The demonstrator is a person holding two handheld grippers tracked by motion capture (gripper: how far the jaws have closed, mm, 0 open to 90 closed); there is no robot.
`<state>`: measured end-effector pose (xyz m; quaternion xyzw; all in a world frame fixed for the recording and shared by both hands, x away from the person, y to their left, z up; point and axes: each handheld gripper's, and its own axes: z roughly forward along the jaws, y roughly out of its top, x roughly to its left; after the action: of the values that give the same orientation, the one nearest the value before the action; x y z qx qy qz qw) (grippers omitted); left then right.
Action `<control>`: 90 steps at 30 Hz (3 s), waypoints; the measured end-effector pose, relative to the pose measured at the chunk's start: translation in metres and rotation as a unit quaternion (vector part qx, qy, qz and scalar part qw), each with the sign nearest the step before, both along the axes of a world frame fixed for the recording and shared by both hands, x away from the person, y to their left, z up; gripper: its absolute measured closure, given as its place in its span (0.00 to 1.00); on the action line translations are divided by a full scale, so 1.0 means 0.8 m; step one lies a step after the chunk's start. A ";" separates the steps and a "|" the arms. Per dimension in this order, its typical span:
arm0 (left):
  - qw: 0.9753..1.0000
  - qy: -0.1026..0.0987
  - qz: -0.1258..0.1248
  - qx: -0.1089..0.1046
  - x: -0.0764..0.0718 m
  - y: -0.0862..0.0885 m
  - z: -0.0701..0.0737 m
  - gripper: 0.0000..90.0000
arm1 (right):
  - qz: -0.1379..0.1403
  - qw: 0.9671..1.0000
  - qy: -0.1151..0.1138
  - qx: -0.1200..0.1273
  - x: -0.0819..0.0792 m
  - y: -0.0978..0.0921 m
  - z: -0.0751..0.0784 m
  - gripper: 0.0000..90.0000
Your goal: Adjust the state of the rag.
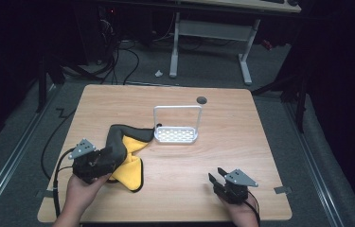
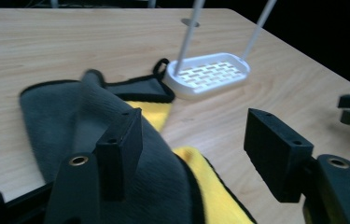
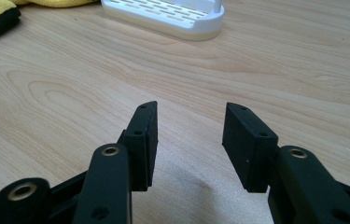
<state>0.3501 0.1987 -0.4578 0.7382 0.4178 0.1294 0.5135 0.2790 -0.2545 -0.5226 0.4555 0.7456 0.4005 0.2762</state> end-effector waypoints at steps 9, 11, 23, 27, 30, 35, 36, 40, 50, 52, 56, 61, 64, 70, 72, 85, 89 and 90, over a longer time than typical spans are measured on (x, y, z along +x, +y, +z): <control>0.999 0.024 0.023 0.037 0.042 -0.002 -0.004 0.41 | -0.001 1.000 0.004 -0.001 0.001 0.000 -0.002 0.62; 0.998 0.030 0.027 0.050 0.047 -0.004 -0.008 0.41 | -0.001 1.000 0.005 -0.001 0.001 0.000 -0.002 0.62; 0.992 0.066 0.020 0.102 0.047 -0.013 -0.029 0.91 | -0.001 1.000 0.003 0.001 0.001 -0.002 -0.001 0.62; 0.995 0.057 0.014 0.082 0.035 -0.013 -0.025 0.92 | 0.000 1.000 0.004 0.000 0.001 -0.001 -0.001 0.62; 0.997 0.044 0.003 0.058 0.016 -0.015 -0.022 0.93 | -0.001 1.000 0.007 0.001 0.001 0.001 -0.001 0.62; 0.998 0.041 -0.035 0.014 -0.024 -0.028 -0.027 0.93 | 0.008 1.000 0.004 -0.002 -0.002 0.010 0.002 0.61; 0.998 0.041 -0.035 0.014 -0.024 -0.028 -0.027 0.93 | 0.008 1.000 0.004 -0.002 -0.002 0.010 0.002 0.61; 0.997 0.043 -0.070 0.003 -0.047 -0.054 -0.036 0.93 | 0.023 1.000 -0.002 -0.009 -0.006 0.024 0.006 0.60; 0.993 0.035 -0.113 -0.001 -0.073 -0.095 -0.045 0.93 | 0.073 0.997 -0.001 -0.004 -0.018 0.071 0.012 0.57; 0.993 0.036 -0.113 -0.008 -0.072 -0.095 -0.047 0.93 | 0.088 0.996 0.003 -0.005 -0.019 0.085 0.011 0.57; 0.994 0.027 -0.106 -0.008 -0.071 -0.093 -0.050 0.93 | 0.119 0.993 0.012 -0.011 -0.019 0.119 0.009 0.56; 0.995 0.027 -0.094 -0.027 -0.067 -0.083 -0.049 0.93 | 0.161 0.986 0.029 -0.023 -0.014 0.160 0.003 0.54; 0.995 0.027 -0.088 -0.033 -0.066 -0.078 -0.049 0.93 | 0.182 0.982 0.038 -0.029 -0.008 0.180 -0.001 0.55; 0.996 0.021 -0.081 -0.038 -0.068 -0.070 -0.047 0.93 | 0.191 0.979 0.050 -0.048 0.004 0.205 -0.008 0.60; 0.996 0.019 -0.078 -0.041 -0.068 -0.066 -0.046 0.93 | 0.189 0.978 0.062 -0.065 0.008 0.212 -0.011 0.65; 0.997 0.009 -0.055 -0.053 -0.068 -0.042 -0.040 0.93 | 0.179 0.980 0.059 -0.066 0.007 0.207 -0.005 0.95; 0.998 0.005 -0.050 -0.049 -0.068 -0.038 -0.040 0.93 | 0.159 0.984 0.046 -0.060 0.009 0.190 0.004 0.95; 0.998 0.004 -0.048 -0.048 -0.068 -0.035 -0.040 0.93 | 0.143 0.987 0.041 -0.060 0.010 0.176 0.007 0.95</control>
<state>0.2957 0.1708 -0.4900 0.7324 0.3899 0.0813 0.5522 0.2874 -0.1134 -0.5167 0.3428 0.8364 0.3712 0.2124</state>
